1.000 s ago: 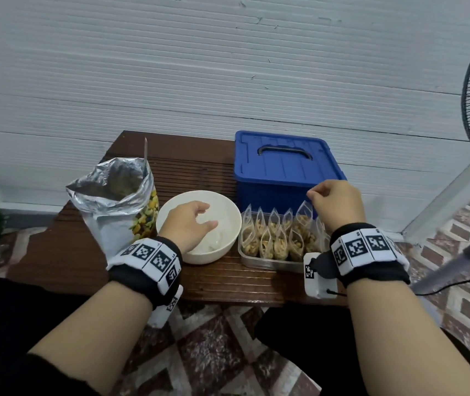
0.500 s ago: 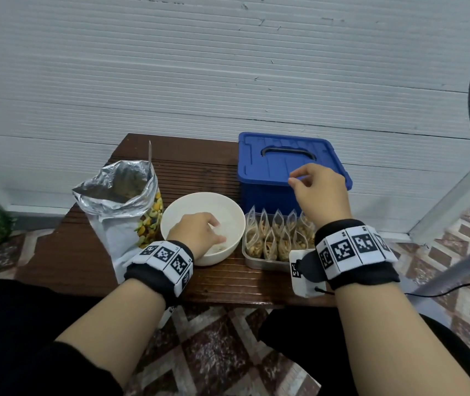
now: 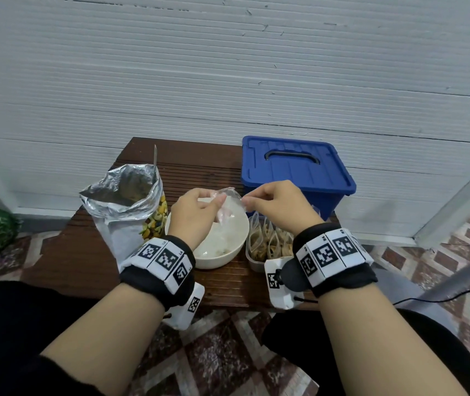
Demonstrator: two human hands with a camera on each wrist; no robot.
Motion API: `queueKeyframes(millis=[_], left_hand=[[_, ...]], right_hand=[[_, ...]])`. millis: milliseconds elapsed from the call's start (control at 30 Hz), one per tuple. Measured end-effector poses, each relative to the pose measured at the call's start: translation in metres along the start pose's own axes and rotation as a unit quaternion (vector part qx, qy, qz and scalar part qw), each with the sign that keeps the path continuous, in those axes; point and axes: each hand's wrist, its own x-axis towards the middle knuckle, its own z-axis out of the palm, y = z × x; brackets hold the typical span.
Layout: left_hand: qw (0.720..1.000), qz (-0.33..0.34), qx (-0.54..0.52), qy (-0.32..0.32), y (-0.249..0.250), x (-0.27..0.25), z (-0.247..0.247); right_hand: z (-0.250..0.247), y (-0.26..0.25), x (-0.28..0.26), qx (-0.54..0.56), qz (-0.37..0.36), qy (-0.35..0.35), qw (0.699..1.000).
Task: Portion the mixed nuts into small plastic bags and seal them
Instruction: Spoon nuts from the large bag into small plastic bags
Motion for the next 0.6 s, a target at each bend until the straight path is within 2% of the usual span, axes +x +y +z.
queueKeyframes(millis=[200,600], left_hand=[[0.999,0.003,-0.032,0.0,0.007,-0.002,0.001],[0.998,-0.004,-0.046,-0.033,0.019,-0.008,-0.001]], right_hand=[[0.013,-0.005,0.001,0.053,0.027,-0.038,0.997],[0.018,-0.007,0.003,0.092,0.062,-0.012,0.994]])
